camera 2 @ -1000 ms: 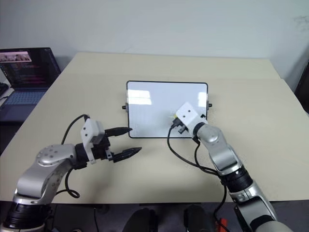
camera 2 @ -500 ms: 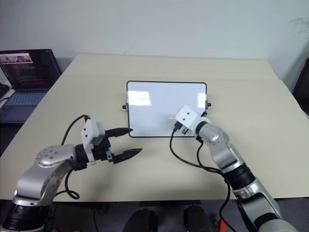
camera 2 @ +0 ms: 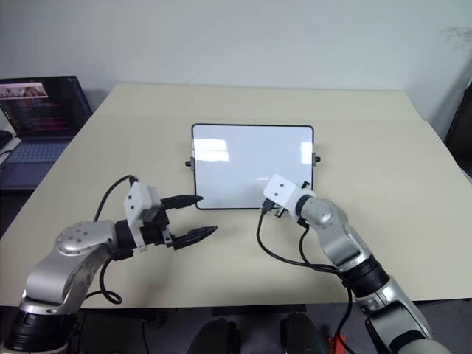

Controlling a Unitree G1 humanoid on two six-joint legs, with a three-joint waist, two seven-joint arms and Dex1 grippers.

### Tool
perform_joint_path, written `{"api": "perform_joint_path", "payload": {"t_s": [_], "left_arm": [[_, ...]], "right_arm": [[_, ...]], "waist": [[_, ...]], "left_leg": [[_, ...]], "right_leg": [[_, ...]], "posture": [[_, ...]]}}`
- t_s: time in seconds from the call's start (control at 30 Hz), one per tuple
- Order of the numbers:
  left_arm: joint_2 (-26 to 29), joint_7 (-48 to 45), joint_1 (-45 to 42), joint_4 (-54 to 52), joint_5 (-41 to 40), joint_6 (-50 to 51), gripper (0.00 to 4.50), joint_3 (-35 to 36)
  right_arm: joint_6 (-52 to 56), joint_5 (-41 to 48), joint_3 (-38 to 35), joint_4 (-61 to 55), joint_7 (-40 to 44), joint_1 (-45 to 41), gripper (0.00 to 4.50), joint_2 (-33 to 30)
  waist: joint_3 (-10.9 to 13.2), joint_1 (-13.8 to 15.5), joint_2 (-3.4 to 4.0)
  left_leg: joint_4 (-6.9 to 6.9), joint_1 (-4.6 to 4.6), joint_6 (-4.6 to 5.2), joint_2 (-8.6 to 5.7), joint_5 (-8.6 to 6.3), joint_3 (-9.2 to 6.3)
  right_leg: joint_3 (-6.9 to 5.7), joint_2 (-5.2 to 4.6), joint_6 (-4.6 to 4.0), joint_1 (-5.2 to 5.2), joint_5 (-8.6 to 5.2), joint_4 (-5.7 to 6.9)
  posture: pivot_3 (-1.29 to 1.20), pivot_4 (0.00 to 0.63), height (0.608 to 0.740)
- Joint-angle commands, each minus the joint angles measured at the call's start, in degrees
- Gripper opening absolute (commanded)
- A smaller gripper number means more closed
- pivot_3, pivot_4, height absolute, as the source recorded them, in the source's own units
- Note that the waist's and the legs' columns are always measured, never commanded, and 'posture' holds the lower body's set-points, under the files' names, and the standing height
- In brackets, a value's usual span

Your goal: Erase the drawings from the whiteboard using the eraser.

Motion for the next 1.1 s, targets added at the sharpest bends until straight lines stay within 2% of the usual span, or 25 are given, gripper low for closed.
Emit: {"api": "perform_joint_path", "payload": {"t_s": [0.03, 0.2, 0.3, 0.43, 0.5, 0.63, 0.73, 0.87, 1.03, 1.1], "left_arm": [[0.1, -0.1, -0.2, -2.1, -0.6, -0.6, 4.50, 0.4], [0.0, 0.0, -0.1, -2.1, -0.6, -0.6, 4.50, 0.3], [-0.1, 0.1, 0.0, -2.2, -0.6, -0.6, 4.50, 0.3], [-0.1, 0.1, 0.1, -2.3, -0.7, -0.6, 4.50, 0.3], [-0.1, 0.1, 0.1, -2.3, -0.7, -0.6, 4.50, 0.2], [-0.1, 0.0, 0.1, -2.4, -0.7, -0.6, 4.50, 0.2], [-0.1, 0.0, 0.1, -2.4, -0.7, -0.6, 4.50, 0.1], [-0.2, 0.1, 0.2, -2.5, -0.7, -0.5, 4.50, 0.1], [-0.2, 0.2, 0.4, -2.8, -0.8, -0.5, 4.50, 0.1], [-0.2, 0.3, 0.4, -2.9, -0.8, -0.4, 4.50, 0.0]], "right_arm": [[-0.7, -1.3, -3.3, 2.0, -2.3, -1.5, 1.19, -0.4], [0.3, -1.3, -2.2, 1.9, 0.1, -0.5, 1.19, -0.8], [2.6, -1.1, 0.5, 0.4, 5.2, 2.0, 1.19, -2.5], [3.1, -1.3, 0.4, -0.3, 6.1, 2.3, 1.19, -2.3], [2.6, -1.6, 0.0, -0.1, 5.5, 1.8, 1.19, -2.0], [-1.4, -2.8, -3.6, 2.7, -1.4, -1.7, 1.19, -0.3], [-2.6, -2.4, -4.2, 3.6, -2.1, -2.6, 1.19, 0.2], [-2.3, -1.4, -3.4, 3.0, -0.2, -2.4, 1.19, 1.6], [1.3, -1.6, 0.9, 0.5, 7.4, 0.5, 1.19, 0.3], [0.9, -2.5, 0.8, 0.6, 6.9, 0.8, 1.19, 0.1]], "waist": [[0.0, 0.0, 0.00], [0.0, 0.0, 0.00], [0.0, 0.0, -0.02], [0.0, -0.1, -0.03], [0.0, -0.1, -0.04], [0.0, -0.2, -0.03], [0.0, 0.0, -0.03], [0.0, 0.0, -0.03], [0.0, -0.1, -0.03], [0.0, -0.1, -0.03]], "left_leg": [[0.00, -0.01, 0.00, 0.00, 0.00, 0.00], [-0.06, -0.03, 0.00, 0.00, 0.00, 0.01], [-0.06, -0.02, 0.00, 0.00, -0.01, 0.00], [-0.04, 0.04, 0.01, 0.02, 0.00, 0.06], [-0.03, 0.09, 0.03, 0.02, 0.01, 0.05], [-0.03, 0.10, 0.03, 0.04, 0.02, 0.09], [-0.03, 0.07, 0.03, 0.03, 0.02, 0.07], [-0.06, -0.02, 0.03, 0.03, 0.01, 0.07], [-0.09, -0.02, 0.03, 0.03, 0.01, 0.05], [-0.08, -0.01, 0.04, 0.03, 0.01, 0.04]], "right_leg": [[0.00, 0.00, 0.00, 0.00, 0.00, -0.01], [-0.01, 0.00, -0.19, -0.01, 0.08, -0.04], [-0.01, -0.01, -0.16, 0.00, 0.06, -0.05], [0.03, -0.01, -0.08, 0.01, 0.04, -0.03], [0.03, 0.00, -0.03, 0.04, 0.01, 0.00], [0.06, 0.02, -0.03, 0.03, 0.03, 0.00], [0.05, 0.02, -0.03, 0.02, 0.04, -0.01], [0.04, 0.01, -0.17, -0.02, 0.10, -0.05], [0.02, 0.01, -0.18, -0.04, 0.09, -0.05], [0.01, 0.01, -0.16, -0.03, 0.08, -0.05]], "posture": [[0.00, 0.150, 0.740], [0.00, 0.150, 0.740], [0.00, 0.150, 0.740], [0.00, 0.150, 0.740], [0.00, 0.150, 0.740], [0.00, 0.150, 0.740], [0.00, 0.150, 0.740], [0.00, 0.150, 0.740], [0.00, 0.150, 0.740], [0.00, 0.150, 0.740]]}}
